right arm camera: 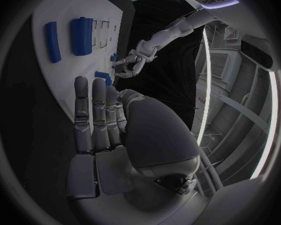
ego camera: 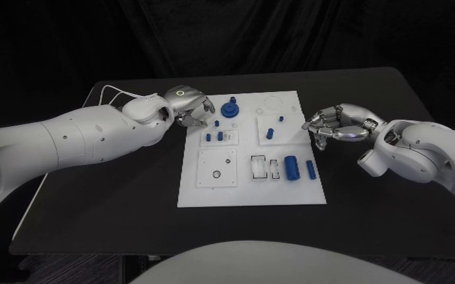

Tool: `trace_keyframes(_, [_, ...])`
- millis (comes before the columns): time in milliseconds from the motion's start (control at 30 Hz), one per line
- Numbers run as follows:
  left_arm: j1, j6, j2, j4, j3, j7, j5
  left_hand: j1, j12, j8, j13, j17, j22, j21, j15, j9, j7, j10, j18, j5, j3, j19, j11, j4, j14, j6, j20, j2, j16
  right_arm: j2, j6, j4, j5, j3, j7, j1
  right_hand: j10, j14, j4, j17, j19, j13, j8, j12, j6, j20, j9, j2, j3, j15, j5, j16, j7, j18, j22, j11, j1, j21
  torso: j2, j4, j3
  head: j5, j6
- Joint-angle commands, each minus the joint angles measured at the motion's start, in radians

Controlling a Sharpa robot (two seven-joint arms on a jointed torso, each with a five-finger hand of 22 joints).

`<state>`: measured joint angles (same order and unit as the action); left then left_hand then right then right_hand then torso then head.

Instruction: Assemble the parts on the task board

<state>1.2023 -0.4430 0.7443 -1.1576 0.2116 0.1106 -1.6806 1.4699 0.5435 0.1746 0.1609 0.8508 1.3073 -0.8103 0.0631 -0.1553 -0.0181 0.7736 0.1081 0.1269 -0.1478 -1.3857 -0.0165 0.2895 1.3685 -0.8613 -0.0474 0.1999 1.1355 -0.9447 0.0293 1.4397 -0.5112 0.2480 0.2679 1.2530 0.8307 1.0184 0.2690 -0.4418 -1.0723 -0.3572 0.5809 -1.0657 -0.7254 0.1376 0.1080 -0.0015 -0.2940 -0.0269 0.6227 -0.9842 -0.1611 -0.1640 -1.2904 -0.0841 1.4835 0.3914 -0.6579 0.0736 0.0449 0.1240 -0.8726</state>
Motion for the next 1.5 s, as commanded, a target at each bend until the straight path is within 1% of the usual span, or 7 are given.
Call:
trace_keyframes(33, [-0.001,-0.072,0.015,-0.002,-0.001,0.012,0.000,0.014,0.017,0.015,0.003,-0.058,0.067,0.025,-0.003,-0.004,-0.001,-0.012,0.020,0.006,0.007,0.017,0.000,0.000,-0.032,-0.017,-0.003,-0.015,-0.043,-0.003,-0.006,0.000,-0.002,-0.001,-0.013,-0.002,0.001,-0.001,0.004,0.001,0.003,0.001,0.002,0.007,0.002,-0.004,0.000,0.003,-0.004,-0.001,-0.003,0.006,-0.002,-0.018,0.000,-0.004,0.009,0.003,0.000,-0.0003,-0.0002,0.004,0.000])
trace_keyframes(467, [0.000,-0.327,0.082,-0.030,-0.001,0.134,0.131,0.031,0.063,0.083,-0.008,-0.184,0.064,0.106,0.011,-0.018,0.029,0.160,0.028,0.137,-0.095,0.051,0.035,0.004,-0.092,-0.154,0.000,-0.057,-0.136,0.006,-0.067,-0.001,-0.008,-0.001,-0.010,0.027,-0.008,-0.008,-0.025,0.006,0.007,0.005,0.009,0.014,-0.012,-0.005,0.002,-0.021,-0.002,0.001,-0.011,0.012,-0.001,-0.018,-0.002,-0.003,0.039,0.004,0.002,-0.0012,-0.0015,0.009,0.000])
trace_keyframes(633, [0.000,-0.385,0.134,-0.120,-0.001,0.273,0.476,-0.080,0.036,0.068,-0.028,-0.315,-0.001,0.458,-0.040,-0.006,0.065,0.226,0.064,0.164,-0.243,0.208,-0.025,0.004,-0.234,-0.178,-0.032,-0.038,-0.292,0.033,-0.086,-0.010,-0.094,-0.001,-0.038,0.085,-0.024,0.018,-0.058,0.011,-0.008,0.024,0.015,0.051,-0.029,-0.011,0.003,-0.042,0.006,0.005,-0.057,0.009,-0.001,-0.019,-0.014,-0.002,0.072,0.022,0.002,-0.0005,-0.0053,0.013,0.000])
trace_keyframes(767, [0.000,-0.297,0.158,-0.182,-0.001,0.392,0.823,-0.134,-0.009,0.046,-0.054,-0.392,-0.024,0.555,-0.104,0.003,0.119,0.182,0.046,0.155,-0.308,0.332,-0.066,0.002,-0.408,-0.191,-0.078,-0.018,-0.432,0.064,-0.080,-0.027,-0.196,-0.001,-0.068,0.129,-0.020,0.039,-0.070,0.020,-0.022,0.052,0.010,0.102,-0.049,-0.016,-0.001,-0.054,0.015,0.009,-0.107,0.018,0.002,-0.019,-0.023,0.001,0.090,0.034,0.003,-0.0001,-0.0072,0.009,0.000])
trace_keyframes(900, [0.001,-0.114,0.171,-0.248,-0.001,0.499,1.273,-0.156,-0.080,-0.026,-0.096,-0.527,-0.127,0.744,-0.207,0.039,0.196,0.059,0.003,0.373,-0.212,0.585,-0.132,-0.003,-0.641,-0.123,-0.137,-0.023,-0.605,0.116,-0.087,-0.062,-0.401,-0.001,-0.092,0.169,-0.015,0.163,-0.080,-0.012,-0.113,0.095,-0.012,0.193,-0.062,-0.028,-0.013,-0.062,0.019,0.022,-0.185,-0.045,0.005,-0.016,-0.047,0.006,0.112,0.103,0.001,0.0019,-0.0053,0.012,0.000])
trace_keyframes(1133, [0.001,0.047,0.189,-0.331,-0.001,0.575,1.576,-0.160,-0.105,-0.077,-0.096,-0.648,-0.329,0.753,-0.211,0.073,0.193,-0.075,0.022,0.357,-0.033,0.796,-0.130,0.002,-0.817,-0.073,-0.180,-0.081,-0.679,0.185,-0.142,-0.121,-0.727,-0.001,-0.104,0.190,0.000,0.279,-0.081,-0.233,-0.244,0.130,-0.046,0.272,-0.091,-0.035,-0.025,-0.085,0.025,0.026,-0.237,-0.190,0.010,0.026,-0.101,0.006,0.115,0.383,-0.001,-0.0008,-0.0088,0.013,0.000])
trace_keyframes(1500, [-0.001,0.220,0.232,-0.414,0.000,0.618,1.690,-0.251,-0.091,-0.106,-0.095,-0.767,-0.528,0.748,-0.231,0.088,0.138,-0.324,0.054,0.141,0.241,0.982,-0.067,0.004,-1.018,0.015,-0.231,-0.184,-0.667,0.209,-0.263,-0.162,-0.985,-0.001,-0.141,0.152,-0.137,0.159,-0.048,-0.010,-0.142,0.232,-0.197,0.489,-0.090,-0.038,-0.042,-0.130,0.015,0.030,-0.295,-0.036,0.011,-0.005,-0.052,-0.018,0.085,0.181,-0.014,-0.0231,-0.0264,-0.001,0.000])
